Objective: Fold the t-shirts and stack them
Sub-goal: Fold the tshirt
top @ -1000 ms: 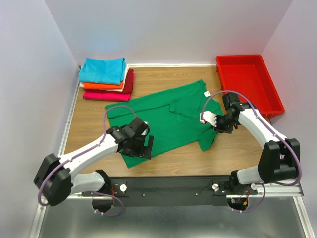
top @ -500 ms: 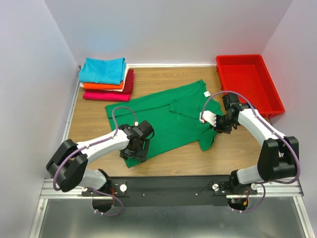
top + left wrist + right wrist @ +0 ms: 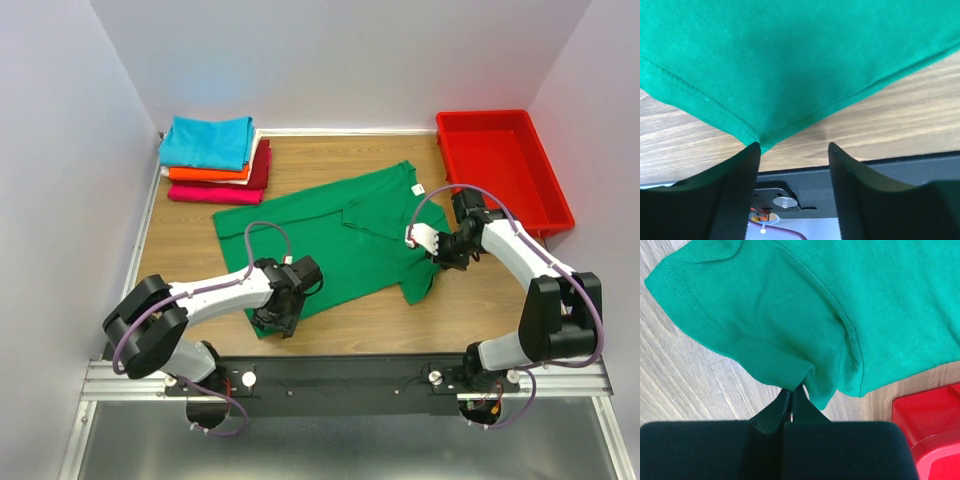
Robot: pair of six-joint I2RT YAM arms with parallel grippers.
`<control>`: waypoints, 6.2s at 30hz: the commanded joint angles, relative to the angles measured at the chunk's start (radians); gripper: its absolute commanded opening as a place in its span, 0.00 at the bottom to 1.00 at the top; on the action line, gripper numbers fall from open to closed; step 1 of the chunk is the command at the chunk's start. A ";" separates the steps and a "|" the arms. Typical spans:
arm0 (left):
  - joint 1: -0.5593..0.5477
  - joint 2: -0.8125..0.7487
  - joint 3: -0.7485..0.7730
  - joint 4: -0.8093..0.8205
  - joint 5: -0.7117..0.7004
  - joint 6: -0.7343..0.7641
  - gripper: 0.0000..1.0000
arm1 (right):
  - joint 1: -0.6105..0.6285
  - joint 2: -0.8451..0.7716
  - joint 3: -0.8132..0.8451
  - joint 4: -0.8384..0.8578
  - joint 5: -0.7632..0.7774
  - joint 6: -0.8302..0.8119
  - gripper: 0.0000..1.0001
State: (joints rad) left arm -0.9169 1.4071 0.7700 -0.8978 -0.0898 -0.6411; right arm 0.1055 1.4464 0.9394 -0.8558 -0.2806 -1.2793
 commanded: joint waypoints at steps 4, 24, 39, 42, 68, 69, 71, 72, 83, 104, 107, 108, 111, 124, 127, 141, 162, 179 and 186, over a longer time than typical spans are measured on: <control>-0.004 0.041 0.006 0.003 -0.064 -0.020 0.54 | -0.007 -0.003 -0.013 0.015 -0.038 0.015 0.01; 0.020 0.092 0.034 0.039 -0.051 -0.032 0.43 | -0.006 -0.040 -0.031 0.012 -0.052 0.021 0.01; 0.032 0.093 0.038 0.065 -0.036 -0.039 0.50 | -0.006 -0.032 -0.030 0.014 -0.045 0.023 0.01; 0.030 0.095 0.095 0.062 -0.021 -0.042 0.50 | -0.006 -0.032 -0.027 0.012 -0.046 0.023 0.01; 0.030 0.077 0.020 0.038 0.018 -0.011 0.51 | -0.013 -0.053 -0.033 0.009 -0.042 0.028 0.01; 0.030 0.087 0.018 0.039 0.019 -0.008 0.51 | -0.015 -0.055 -0.033 0.009 -0.042 0.028 0.01; 0.030 0.119 0.025 0.051 0.016 -0.002 0.51 | -0.013 -0.057 -0.034 0.009 -0.040 0.028 0.01; 0.032 0.125 0.029 0.054 0.007 0.000 0.51 | -0.015 -0.061 -0.036 0.009 -0.039 0.028 0.01; 0.062 0.164 0.054 0.066 -0.005 0.049 0.42 | -0.015 -0.072 -0.054 0.004 -0.035 0.023 0.01; 0.095 0.052 0.153 -0.016 -0.067 0.078 0.00 | -0.016 -0.055 0.122 -0.014 -0.112 0.083 0.01; 0.098 0.055 0.157 -0.012 -0.064 0.090 0.00 | -0.013 -0.015 0.177 -0.015 -0.134 0.113 0.01; 0.098 0.056 0.157 -0.010 -0.062 0.096 0.00 | -0.013 -0.006 0.214 -0.014 -0.137 0.129 0.01; 0.102 0.053 0.163 -0.007 -0.057 0.107 0.00 | -0.015 0.041 0.268 -0.012 -0.143 0.156 0.01; 0.203 0.018 0.189 -0.012 -0.074 0.126 0.00 | -0.015 0.210 0.504 0.021 -0.141 0.290 0.01; 0.243 0.015 0.213 -0.006 -0.085 0.126 0.00 | -0.013 0.244 0.542 0.029 -0.131 0.314 0.01; 0.369 0.157 0.394 0.013 -0.122 0.231 0.00 | -0.015 0.347 0.650 0.083 -0.072 0.408 0.01; 0.481 0.193 0.410 0.011 -0.136 0.265 0.00 | -0.013 0.517 0.783 0.120 -0.055 0.489 0.01; 0.541 0.220 0.410 0.037 -0.123 0.307 0.00 | -0.013 0.603 0.865 0.135 -0.086 0.531 0.01; 0.555 0.256 0.416 0.049 -0.122 0.324 0.00 | -0.015 0.632 0.888 0.138 -0.086 0.538 0.01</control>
State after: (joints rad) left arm -0.3756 1.6470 1.1614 -0.8589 -0.1978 -0.3408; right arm 0.0963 2.0495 1.7897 -0.7372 -0.3496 -0.7589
